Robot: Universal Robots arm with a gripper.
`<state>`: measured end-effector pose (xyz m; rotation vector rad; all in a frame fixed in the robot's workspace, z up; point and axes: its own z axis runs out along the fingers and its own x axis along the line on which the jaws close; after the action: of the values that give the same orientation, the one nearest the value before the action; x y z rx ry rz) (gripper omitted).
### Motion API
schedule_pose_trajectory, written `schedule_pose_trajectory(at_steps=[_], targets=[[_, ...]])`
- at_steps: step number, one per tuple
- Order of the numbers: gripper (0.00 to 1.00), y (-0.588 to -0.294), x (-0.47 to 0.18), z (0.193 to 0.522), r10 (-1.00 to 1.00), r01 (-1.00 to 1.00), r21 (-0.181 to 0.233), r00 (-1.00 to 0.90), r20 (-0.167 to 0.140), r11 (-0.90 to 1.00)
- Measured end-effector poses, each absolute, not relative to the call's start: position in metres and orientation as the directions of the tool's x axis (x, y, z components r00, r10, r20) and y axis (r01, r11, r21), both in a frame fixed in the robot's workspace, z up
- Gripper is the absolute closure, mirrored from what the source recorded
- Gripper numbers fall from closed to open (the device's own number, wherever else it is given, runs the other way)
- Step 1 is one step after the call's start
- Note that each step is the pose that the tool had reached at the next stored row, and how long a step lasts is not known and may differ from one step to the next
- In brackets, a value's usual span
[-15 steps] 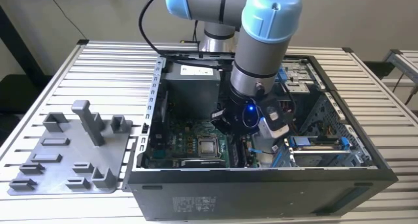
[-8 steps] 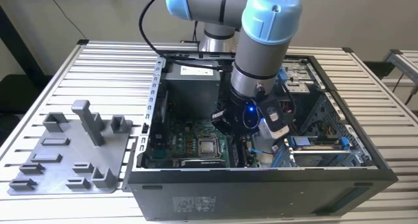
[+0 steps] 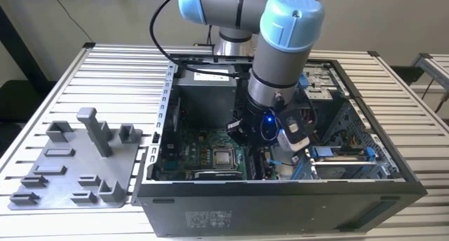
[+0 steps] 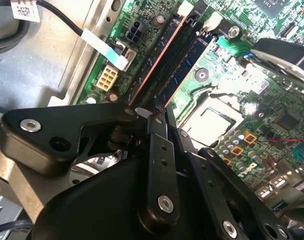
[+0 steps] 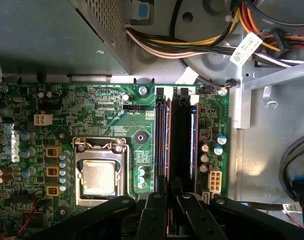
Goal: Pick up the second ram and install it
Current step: 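Insert the second ram into the second slot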
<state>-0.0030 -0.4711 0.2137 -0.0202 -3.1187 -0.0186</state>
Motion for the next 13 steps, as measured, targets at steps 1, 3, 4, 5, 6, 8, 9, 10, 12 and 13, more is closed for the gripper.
schedule_pose_trajectory(at_steps=[1, 3, 4, 5, 6, 8, 9, 10, 12, 13], targets=[[0.86, -0.471, -0.003, 0.214, 0.013, 0.013, 0.012, -1.0, 0.023, 1.0], [0.85, -0.471, -0.003, 0.213, 0.013, 0.013, 0.013, -1.0, 0.023, 1.0], [0.85, -0.471, -0.003, 0.213, 0.013, 0.013, 0.012, -1.0, 0.023, 1.0], [0.85, -0.471, -0.003, 0.213, 0.013, 0.013, 0.012, -1.0, 0.023, 1.0], [0.78, -0.471, -0.003, 0.213, 0.013, 0.013, 0.012, -1.0, 0.023, 1.0], [0.78, -0.471, -0.003, 0.217, 0.013, 0.013, 0.011, -1.0, 0.023, 1.0], [0.78, -0.471, -0.003, 0.221, 0.013, 0.013, 0.011, -1.0, 0.023, 1.0], [0.78, -0.471, -0.003, 0.226, 0.013, 0.013, 0.011, -1.0, 0.023, 1.0], [0.78, -0.471, -0.003, 0.235, 0.013, 0.014, 0.011, -1.0, 0.023, 1.0], [0.78, -0.471, -0.003, 0.239, 0.014, 0.014, 0.011, -1.0, 0.023, 1.0]])
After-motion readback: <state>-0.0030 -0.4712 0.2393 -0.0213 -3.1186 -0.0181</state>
